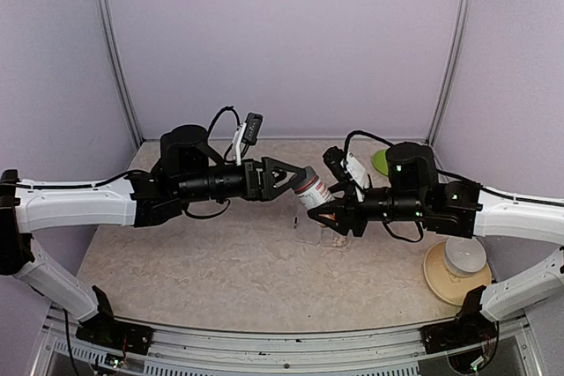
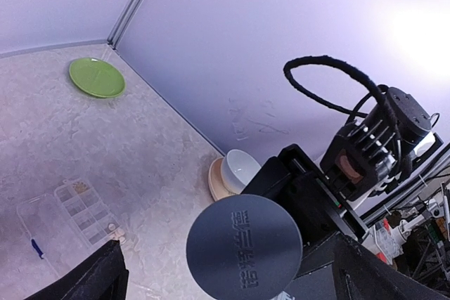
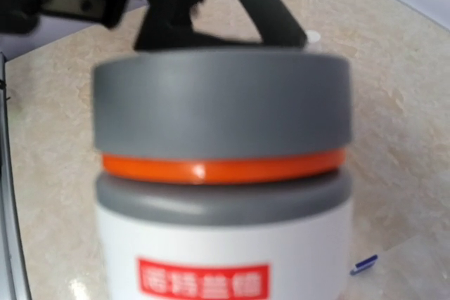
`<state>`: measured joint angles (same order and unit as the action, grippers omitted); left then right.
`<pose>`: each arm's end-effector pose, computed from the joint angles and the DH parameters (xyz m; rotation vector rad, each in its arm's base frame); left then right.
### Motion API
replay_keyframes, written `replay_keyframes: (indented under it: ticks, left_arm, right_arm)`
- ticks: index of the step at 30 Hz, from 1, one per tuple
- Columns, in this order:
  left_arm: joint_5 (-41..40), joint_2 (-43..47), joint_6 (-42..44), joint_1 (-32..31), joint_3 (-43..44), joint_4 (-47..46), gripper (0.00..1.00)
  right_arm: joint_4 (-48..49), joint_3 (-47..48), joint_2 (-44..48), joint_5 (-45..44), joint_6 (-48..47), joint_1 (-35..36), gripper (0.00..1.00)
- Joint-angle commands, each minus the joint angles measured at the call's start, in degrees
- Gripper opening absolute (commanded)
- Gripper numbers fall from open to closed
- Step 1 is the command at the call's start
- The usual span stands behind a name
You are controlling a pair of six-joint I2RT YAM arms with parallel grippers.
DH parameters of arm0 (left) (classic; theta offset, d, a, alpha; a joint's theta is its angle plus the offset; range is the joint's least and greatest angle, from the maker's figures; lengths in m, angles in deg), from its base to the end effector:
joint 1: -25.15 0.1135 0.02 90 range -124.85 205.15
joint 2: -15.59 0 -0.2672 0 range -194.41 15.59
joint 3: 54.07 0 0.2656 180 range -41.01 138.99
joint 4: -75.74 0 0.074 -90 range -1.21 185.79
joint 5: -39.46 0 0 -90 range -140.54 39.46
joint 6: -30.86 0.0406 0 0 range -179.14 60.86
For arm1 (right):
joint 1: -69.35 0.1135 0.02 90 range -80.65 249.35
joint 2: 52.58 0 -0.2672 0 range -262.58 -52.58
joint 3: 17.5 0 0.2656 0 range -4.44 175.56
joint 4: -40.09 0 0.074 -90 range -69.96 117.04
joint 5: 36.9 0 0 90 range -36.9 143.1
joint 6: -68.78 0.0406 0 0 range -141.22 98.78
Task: Sort the pills into containers
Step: Screw the lid of the pill bottle onto the pill bottle.
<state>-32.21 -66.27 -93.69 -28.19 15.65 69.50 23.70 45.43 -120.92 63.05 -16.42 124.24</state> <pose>0.2010 -0.2914 0.3106 0.5706 1.7906 -1.3801 0.1620 0.2426 0.2945 -0.9729 1.7981 0.8417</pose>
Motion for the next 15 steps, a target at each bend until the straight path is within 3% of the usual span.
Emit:
replay_keyframes:
  ticks: [1,15]
  left_arm:
    - [0.4,-1.5,-1.4,-0.3,1.1,-1.3,0.99]
    - [2.4,-0.1,-1.2,-0.9,-0.5,-4.4,0.99]
  right_arm:
    - [4.4,0.5,-0.4,-0.6,-0.7,0.7,0.13]
    - [4.7,1.5,-4.6,-2.6,0.1,0.9,0.12]
